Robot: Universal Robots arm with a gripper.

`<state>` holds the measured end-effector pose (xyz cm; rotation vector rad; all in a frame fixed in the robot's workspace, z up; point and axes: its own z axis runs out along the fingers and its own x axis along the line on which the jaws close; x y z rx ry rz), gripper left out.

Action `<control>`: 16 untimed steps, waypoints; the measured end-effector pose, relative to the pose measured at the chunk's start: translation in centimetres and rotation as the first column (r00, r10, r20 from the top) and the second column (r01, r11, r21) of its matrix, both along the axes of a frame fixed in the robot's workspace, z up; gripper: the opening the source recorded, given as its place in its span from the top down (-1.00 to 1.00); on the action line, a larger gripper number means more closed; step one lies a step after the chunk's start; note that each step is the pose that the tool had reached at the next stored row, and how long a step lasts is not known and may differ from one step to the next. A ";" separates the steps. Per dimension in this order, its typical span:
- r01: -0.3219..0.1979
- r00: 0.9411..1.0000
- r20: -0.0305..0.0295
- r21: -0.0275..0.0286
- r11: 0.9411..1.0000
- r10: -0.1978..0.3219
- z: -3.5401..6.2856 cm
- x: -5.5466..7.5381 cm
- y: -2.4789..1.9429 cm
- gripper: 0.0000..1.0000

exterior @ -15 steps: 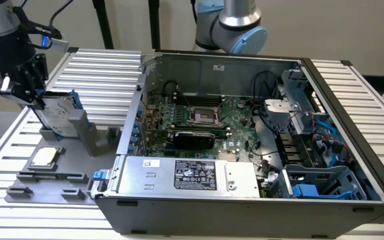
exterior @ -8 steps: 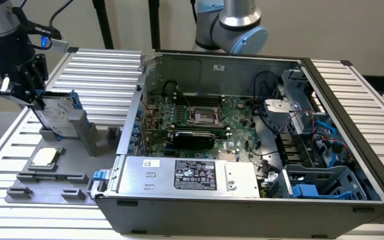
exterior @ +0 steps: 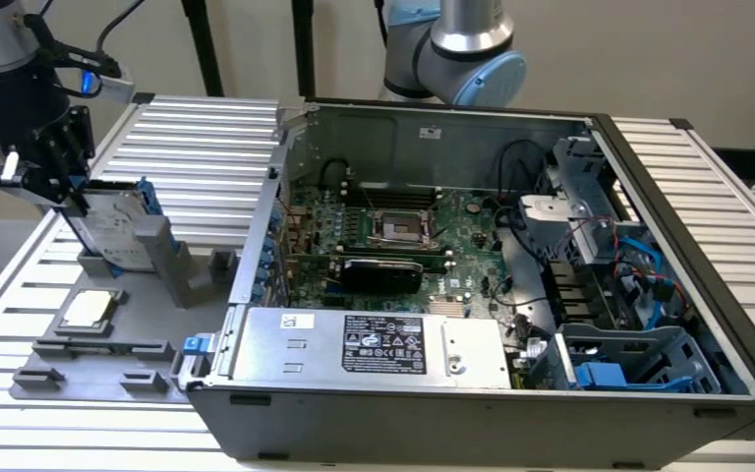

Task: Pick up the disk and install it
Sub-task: 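Pick up the disk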

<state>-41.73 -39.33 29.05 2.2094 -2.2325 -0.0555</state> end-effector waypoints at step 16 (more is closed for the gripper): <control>0.000 1.000 0.000 0.012 1.000 0.000 2.59 0.4 0.00 0.35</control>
